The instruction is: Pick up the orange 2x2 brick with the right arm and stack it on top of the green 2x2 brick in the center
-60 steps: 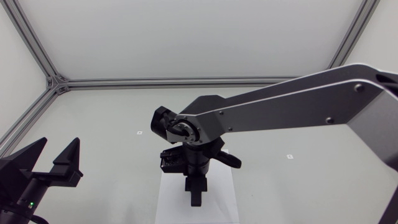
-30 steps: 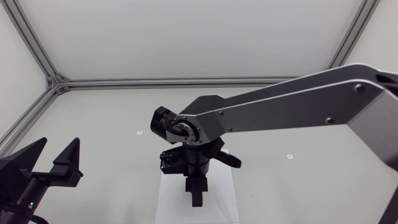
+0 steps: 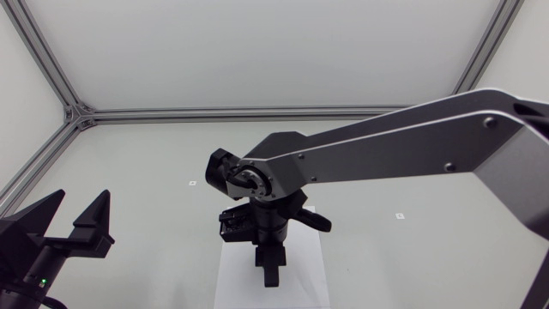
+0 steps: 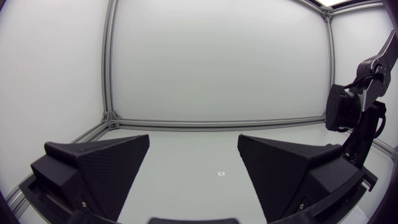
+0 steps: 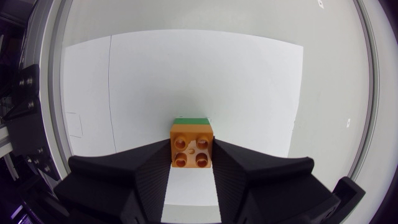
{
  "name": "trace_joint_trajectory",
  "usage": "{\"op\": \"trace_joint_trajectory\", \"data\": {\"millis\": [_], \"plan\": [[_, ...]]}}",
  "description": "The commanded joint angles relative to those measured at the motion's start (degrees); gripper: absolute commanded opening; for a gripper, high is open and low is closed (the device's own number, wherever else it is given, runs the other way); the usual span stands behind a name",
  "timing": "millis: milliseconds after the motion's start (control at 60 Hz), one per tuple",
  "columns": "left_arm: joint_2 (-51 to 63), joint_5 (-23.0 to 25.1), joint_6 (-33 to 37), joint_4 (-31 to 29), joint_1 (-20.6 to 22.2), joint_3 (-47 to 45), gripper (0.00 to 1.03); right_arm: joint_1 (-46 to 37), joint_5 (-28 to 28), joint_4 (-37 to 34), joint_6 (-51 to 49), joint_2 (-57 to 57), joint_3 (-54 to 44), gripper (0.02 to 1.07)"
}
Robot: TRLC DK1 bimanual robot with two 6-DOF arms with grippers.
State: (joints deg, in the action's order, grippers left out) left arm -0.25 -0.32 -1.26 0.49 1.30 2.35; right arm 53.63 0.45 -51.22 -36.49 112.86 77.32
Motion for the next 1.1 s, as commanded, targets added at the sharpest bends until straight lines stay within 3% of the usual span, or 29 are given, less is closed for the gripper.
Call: {"op": "trace_joint_trajectory", "data": {"millis": [0,883,1083], "plan": [[-0.5,0.2,0.7,-0.8,-0.2,-2.3,0.99,0.6,-0.4,-1.5,-1.0,3.3,-1.0,0.08],[-0.5,0.2,0.7,-0.8,-0.2,-2.3,0.99,-1.0,-0.8,-0.2,1.3,3.4,0.0,0.08],[-0.5,0.2,0.7,-0.8,-0.2,-2.3,0.99,-1.2,-0.5,-0.4,1.3,3.1,-0.2,0.23]]}}
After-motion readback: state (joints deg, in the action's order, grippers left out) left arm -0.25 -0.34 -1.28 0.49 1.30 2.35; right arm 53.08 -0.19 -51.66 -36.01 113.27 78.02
